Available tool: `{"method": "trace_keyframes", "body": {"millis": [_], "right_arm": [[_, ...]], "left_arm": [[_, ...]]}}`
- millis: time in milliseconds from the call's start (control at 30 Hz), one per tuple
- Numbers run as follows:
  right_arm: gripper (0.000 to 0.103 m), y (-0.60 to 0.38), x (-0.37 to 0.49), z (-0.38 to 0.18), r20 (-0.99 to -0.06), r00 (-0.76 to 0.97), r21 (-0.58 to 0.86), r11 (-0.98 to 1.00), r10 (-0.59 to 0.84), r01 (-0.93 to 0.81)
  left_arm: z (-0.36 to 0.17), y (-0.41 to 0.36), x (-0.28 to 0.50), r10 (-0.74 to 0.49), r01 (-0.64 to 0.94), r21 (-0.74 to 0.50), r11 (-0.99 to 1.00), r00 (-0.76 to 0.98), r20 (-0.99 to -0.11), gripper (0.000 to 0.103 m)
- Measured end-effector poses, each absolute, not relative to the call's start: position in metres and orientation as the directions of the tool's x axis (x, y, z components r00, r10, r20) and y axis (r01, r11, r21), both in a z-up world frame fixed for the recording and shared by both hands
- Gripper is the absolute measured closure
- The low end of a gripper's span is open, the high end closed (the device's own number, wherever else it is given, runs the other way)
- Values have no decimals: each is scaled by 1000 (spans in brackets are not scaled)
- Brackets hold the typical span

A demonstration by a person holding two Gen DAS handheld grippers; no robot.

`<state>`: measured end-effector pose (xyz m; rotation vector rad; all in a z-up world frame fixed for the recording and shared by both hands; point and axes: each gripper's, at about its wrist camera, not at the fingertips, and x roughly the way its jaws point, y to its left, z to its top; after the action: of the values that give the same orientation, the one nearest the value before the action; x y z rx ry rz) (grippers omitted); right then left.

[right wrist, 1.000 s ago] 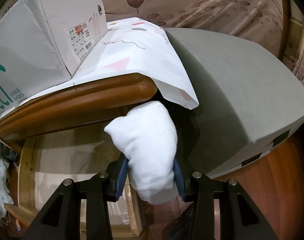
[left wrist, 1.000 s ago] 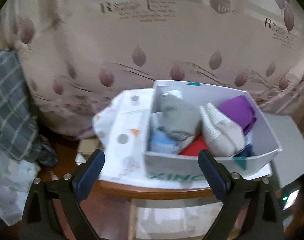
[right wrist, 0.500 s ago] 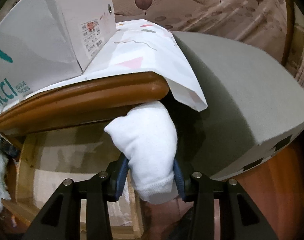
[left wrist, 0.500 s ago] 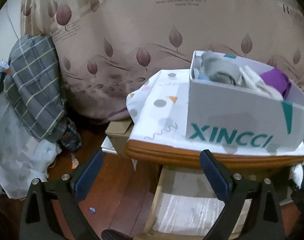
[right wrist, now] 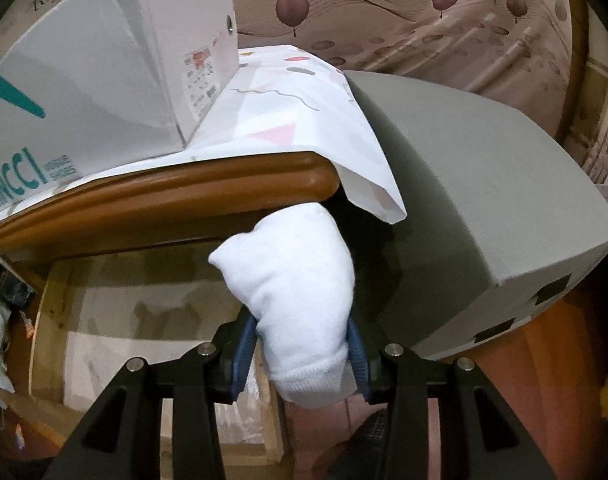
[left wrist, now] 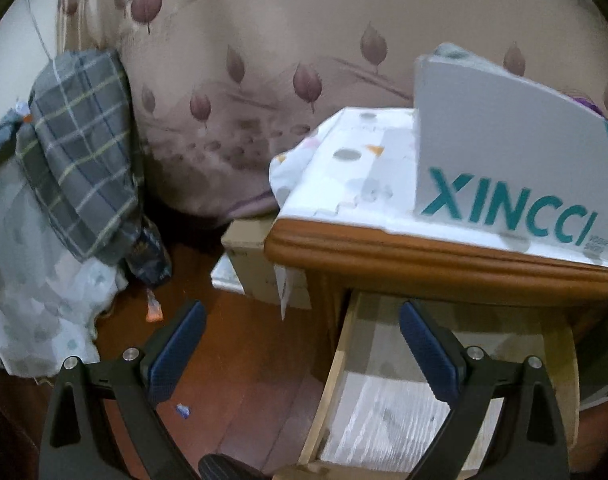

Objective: Take underwear out of drawer
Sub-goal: 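Move the left tool back toward the drawer, then carry the white sock into the white box and open the right tool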

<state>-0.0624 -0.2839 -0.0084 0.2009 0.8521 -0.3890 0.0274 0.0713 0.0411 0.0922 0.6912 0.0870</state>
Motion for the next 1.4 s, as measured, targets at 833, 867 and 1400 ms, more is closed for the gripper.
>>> {"method": "trace_keyframes", "body": {"millis": [833, 867, 1400], "right_arm": [[62, -260, -77, 144, -641, 726, -41, 955, -250, 293], [62, -258, -72, 155, -627, 737, -49, 957, -251, 285], [61, -219, 42, 194, -654, 733, -42, 976, -187, 212]], "left_arm": [[53, 123, 34, 154, -193, 11, 981, 745, -649, 5], [53, 124, 34, 157, -197, 11, 980, 743, -650, 5], [45, 156, 41, 219, -296, 10, 955, 682, -698, 5]]}}
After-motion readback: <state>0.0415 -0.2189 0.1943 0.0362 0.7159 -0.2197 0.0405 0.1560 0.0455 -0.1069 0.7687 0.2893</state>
